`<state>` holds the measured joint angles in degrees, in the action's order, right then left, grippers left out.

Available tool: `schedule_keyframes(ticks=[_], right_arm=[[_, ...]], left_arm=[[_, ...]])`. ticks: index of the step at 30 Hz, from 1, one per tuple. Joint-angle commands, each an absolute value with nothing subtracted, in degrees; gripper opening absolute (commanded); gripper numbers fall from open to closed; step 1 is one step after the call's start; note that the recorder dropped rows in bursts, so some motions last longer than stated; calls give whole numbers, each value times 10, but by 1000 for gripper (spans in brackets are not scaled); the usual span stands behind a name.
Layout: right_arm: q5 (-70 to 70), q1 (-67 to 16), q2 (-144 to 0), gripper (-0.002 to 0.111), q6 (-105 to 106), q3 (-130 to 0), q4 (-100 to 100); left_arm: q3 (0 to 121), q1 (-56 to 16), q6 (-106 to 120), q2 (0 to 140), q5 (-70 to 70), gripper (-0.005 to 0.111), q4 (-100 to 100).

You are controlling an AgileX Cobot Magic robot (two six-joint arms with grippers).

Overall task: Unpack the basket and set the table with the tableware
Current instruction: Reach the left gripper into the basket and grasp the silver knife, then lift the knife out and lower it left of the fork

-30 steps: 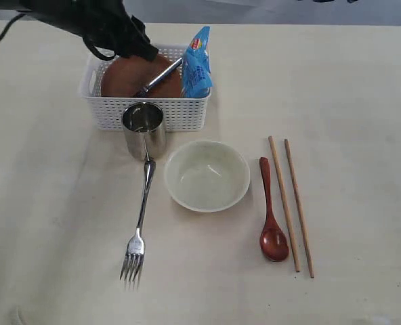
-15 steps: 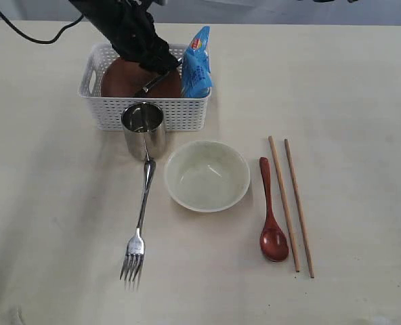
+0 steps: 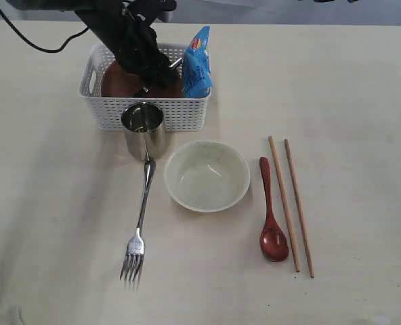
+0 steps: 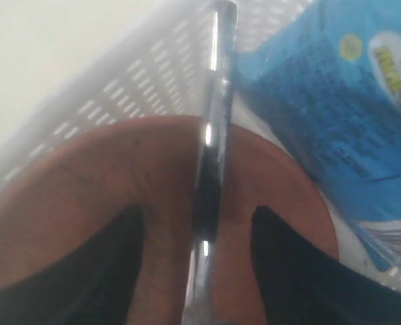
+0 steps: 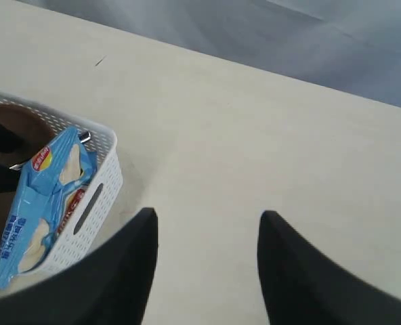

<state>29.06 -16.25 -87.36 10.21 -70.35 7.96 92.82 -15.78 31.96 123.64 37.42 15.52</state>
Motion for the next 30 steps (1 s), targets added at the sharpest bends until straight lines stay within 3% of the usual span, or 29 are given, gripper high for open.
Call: schedule_keyframes(ticks=[1,9,18,30], right_arm=[[287,-161,-873,45,107,-706,74],[287,-161,-873,45,107,-706,74],[287,-161,-873,45,107,-706,74],[287,-161,-873,45,107,-706,74]], left_arm=[[931,-160,326,1240,360,47,158],[931,-160,335,1240,360,43,158],[931,-160,330,1240,361,1,158],[931,-160,325,1222,361,0,157]])
